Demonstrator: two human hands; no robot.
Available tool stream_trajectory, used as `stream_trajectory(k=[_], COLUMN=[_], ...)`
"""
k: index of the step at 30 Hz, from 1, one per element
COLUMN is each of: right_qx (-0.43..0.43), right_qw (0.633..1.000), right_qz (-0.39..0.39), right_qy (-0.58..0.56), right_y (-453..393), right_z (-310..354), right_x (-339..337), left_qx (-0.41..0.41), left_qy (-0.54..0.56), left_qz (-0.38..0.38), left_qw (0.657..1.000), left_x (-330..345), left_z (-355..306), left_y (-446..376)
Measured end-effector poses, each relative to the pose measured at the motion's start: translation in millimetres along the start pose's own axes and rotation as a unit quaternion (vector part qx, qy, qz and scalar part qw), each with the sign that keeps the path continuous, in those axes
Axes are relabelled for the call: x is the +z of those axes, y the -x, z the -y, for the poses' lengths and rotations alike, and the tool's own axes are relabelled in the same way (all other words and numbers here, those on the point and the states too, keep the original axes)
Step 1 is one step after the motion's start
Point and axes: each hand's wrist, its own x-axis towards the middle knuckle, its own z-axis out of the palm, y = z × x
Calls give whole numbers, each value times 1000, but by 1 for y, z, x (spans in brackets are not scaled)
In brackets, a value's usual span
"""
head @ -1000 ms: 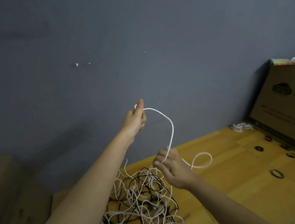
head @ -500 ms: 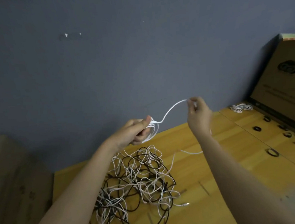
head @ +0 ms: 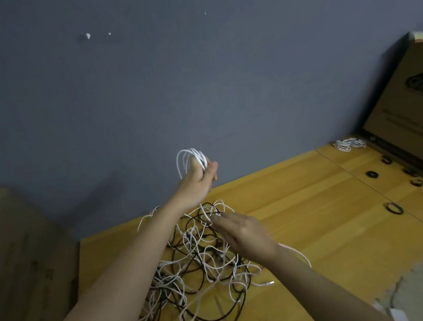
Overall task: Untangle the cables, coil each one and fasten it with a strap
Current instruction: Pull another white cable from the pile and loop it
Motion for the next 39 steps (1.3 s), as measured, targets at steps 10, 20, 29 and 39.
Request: stream_trajectory(k=[10, 20, 29, 39], right_qx=[125, 413, 652, 513], right_qw=[985, 882, 753, 832], right_qz=[-100, -154, -17, 109], right_qy=[65, -164, -87, -183], right_y=[-7, 9, 70, -27], right_z=[-75, -56, -104, -69], right_x=[-43, -11, -21, -25], left_qx=[7, -98, -123, -58], left_qy=[-251, 179, 239, 220], left_qz=[222, -14, -236, -111], left_qw=[942, 979, 934, 967], left_x=[10, -4, -51, -20], left_z=[-1, -5, 2, -31], left_y=[23, 10, -8, -8])
